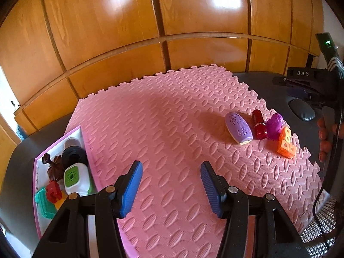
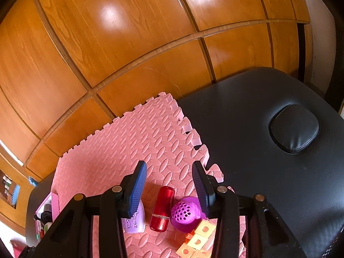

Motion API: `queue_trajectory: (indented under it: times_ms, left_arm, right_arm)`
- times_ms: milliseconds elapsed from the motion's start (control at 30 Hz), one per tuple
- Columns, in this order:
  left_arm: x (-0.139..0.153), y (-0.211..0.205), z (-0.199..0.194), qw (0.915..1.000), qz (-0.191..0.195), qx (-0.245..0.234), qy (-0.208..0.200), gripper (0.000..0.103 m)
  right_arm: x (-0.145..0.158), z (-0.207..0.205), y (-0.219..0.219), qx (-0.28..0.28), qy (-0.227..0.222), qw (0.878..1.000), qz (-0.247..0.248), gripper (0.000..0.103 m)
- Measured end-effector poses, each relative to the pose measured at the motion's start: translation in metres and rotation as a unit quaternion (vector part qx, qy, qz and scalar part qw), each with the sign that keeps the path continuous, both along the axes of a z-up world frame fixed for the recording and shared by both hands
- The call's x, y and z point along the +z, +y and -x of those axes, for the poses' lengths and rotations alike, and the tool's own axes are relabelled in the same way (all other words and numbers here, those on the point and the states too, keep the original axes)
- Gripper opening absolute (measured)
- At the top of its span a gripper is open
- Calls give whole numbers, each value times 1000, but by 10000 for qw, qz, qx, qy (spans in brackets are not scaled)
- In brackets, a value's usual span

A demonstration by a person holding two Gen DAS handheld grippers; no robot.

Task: Organize rigid objects
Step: 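Move both tools back over the mat toward the remaining toys, then lower the left tool onto the purple egg and close it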

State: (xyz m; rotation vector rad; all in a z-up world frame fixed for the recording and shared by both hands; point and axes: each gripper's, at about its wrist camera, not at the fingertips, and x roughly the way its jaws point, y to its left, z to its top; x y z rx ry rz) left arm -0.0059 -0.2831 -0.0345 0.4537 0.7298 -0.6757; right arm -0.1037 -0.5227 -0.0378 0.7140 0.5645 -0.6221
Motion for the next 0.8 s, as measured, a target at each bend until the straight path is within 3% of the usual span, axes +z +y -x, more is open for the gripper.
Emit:
queue_trajectory:
  times_ms: [500, 800]
  left_arm:
    - [-9, -25, -4, 9997, -55, -126, 197, 57]
    - [-15, -45, -7, 9988, 22, -207, 440, 63]
  right_arm:
    - [2, 3, -3, -55, -65, 9999, -125, 44]
    - [3, 6, -4, -96, -108, 9998, -164, 44]
